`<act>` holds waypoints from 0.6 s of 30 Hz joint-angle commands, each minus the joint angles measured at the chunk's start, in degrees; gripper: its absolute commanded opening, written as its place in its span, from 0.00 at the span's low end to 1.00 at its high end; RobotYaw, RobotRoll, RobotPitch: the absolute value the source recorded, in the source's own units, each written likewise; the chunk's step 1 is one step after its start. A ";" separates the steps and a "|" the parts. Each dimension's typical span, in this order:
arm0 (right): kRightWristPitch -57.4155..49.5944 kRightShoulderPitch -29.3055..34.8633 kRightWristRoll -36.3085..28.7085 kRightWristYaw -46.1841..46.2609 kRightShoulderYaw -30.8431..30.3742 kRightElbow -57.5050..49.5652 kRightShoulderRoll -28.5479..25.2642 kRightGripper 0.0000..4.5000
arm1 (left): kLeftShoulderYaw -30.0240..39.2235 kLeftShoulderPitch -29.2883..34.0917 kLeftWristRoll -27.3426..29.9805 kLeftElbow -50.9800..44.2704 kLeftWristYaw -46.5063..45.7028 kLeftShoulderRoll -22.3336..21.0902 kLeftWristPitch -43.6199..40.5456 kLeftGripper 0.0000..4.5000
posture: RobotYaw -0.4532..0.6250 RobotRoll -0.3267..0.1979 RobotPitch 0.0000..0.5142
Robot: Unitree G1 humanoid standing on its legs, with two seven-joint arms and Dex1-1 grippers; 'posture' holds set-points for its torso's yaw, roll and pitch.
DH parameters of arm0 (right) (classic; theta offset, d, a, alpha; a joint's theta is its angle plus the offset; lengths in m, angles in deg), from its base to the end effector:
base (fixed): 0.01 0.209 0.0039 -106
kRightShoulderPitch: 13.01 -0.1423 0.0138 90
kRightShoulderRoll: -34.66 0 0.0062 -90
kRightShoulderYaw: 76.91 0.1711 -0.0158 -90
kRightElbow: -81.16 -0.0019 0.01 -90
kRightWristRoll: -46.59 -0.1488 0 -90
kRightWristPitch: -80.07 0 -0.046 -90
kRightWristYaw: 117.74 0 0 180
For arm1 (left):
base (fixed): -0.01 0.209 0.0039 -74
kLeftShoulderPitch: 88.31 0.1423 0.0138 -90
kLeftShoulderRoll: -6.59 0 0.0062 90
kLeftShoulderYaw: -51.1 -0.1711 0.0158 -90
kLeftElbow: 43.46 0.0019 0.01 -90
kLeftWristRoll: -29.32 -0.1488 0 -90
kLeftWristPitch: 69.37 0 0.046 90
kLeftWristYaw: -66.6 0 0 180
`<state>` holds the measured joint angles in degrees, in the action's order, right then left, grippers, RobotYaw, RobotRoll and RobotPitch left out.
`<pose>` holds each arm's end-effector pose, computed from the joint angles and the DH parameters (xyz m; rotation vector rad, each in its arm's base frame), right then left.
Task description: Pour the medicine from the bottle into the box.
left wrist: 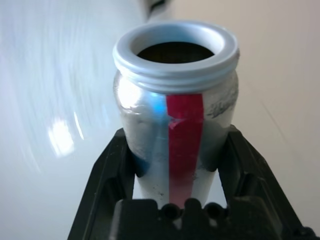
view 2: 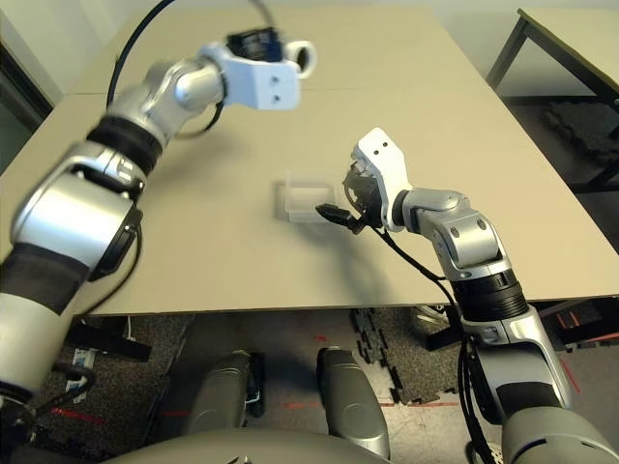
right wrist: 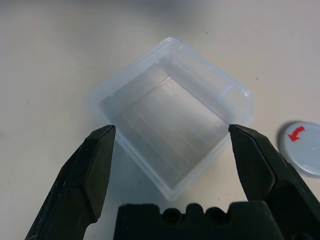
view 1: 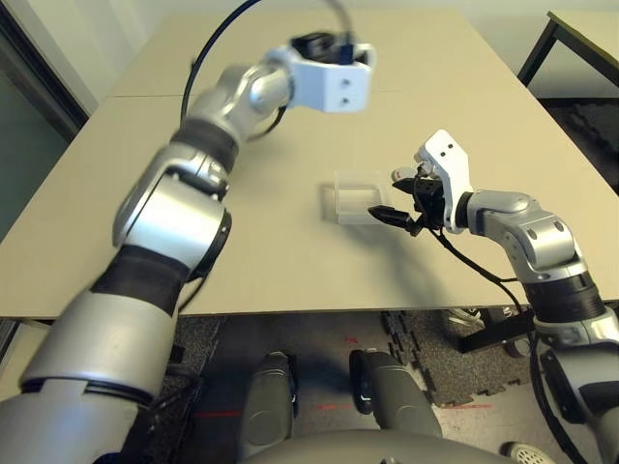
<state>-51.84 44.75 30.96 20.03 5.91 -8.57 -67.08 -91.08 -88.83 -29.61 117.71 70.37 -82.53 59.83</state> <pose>0.2905 -0.1785 0.1703 -0.2032 0.3220 0.8366 0.3603 0.0538 0.2600 2.1689 -0.7312 -0.8347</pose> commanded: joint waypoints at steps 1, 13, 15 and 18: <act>1.27 -0.33 0.30 1.26 0.63 1.25 1.27 1.00 | -8.48 0.00 -9.21 2.44 -5.87 0.55 2.30 0.56 | 0.21 0.62 0.14; 1.54 0.32 0.14 2.47 1.84 0.64 1.26 1.00 | -10.96 -0.63 -11.53 4.92 -9.73 5.29 0.54 0.56 | 0.18 0.62 0.13; 1.28 0.26 0.07 2.47 1.87 0.44 1.16 1.00 | -12.58 -0.63 -13.34 4.76 -11.23 5.17 -0.28 0.56 | 0.19 0.62 0.14; 1.13 0.12 0.03 2.38 1.81 0.50 1.07 1.00 | -12.14 -0.20 -12.93 5.09 -10.65 4.85 -0.41 0.56 | 0.19 0.62 0.14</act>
<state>-50.49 44.75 31.06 22.39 7.17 -7.71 -65.70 -102.96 -88.71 -42.22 121.94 59.94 -77.43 59.57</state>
